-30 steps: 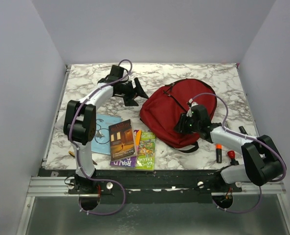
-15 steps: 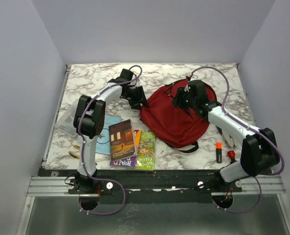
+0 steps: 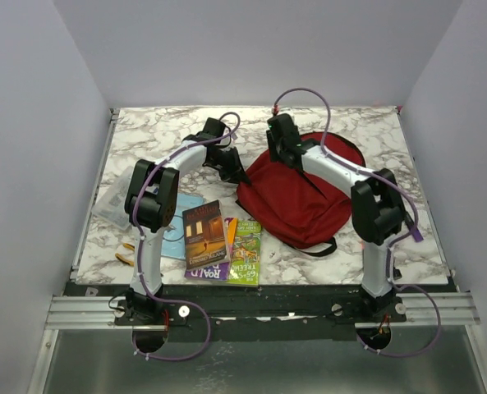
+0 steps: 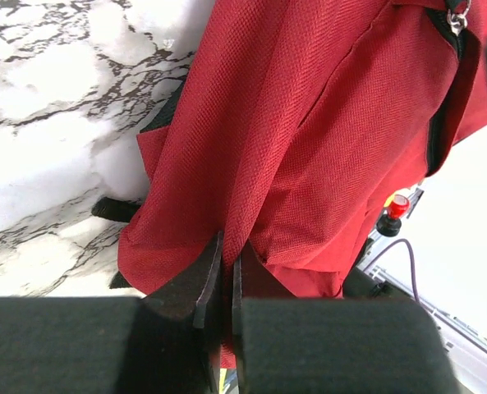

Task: Pack the student bag
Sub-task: Unzip the student bag at the center of the board.

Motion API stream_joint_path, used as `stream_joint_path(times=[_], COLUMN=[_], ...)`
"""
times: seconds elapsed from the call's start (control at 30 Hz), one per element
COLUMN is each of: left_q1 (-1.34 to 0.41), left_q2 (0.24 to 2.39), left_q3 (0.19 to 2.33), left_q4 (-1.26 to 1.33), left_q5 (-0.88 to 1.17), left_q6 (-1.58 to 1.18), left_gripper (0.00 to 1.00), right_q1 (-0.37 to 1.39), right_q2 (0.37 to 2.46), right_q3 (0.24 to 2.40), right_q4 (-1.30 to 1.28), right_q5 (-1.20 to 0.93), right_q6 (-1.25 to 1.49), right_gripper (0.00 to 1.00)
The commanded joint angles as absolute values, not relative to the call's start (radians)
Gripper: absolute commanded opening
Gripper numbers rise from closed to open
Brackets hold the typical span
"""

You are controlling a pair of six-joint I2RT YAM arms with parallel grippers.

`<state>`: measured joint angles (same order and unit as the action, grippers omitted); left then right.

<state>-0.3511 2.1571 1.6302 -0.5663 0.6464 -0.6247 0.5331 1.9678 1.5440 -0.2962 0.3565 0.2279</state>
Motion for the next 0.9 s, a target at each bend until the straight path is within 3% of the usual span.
stream_joint_path(times=[0.0,0.4,0.57,0.73,0.87], left_q1=[-0.359,-0.359,-0.359,-0.359,-0.355], left_q2=[2.119,2.12,2.115,2.121,2.118], left_q3=[1.62,1.617,1.609,1.611,1.609], left_q4=[-0.537,-0.524,-0.514,-0.511,-0.509], left_q5=[0.71,0.739,0.737,0.753,0.746], left_q6=[-0.647,-0.671,-0.672,-0.681,-0.678], left_gripper=[0.05,0.0,0.0,0.0,0.0], right_q1=[0.6,0.661,0.661,0.66,0.661], right_q2=[2.097,2.334,2.389,2.39,2.379], right_q3=[1.666,1.802,1.873,1.883,1.904], right_q4=[-0.403,-0.234,-0.209,-0.169,-0.223], right_q5=[0.657,0.958,1.025,1.043,1.04], right_q6=[0.063,-0.227,-0.23,-0.232,-0.182], right_gripper=[0.54,0.51,0.44,0.26,0.05])
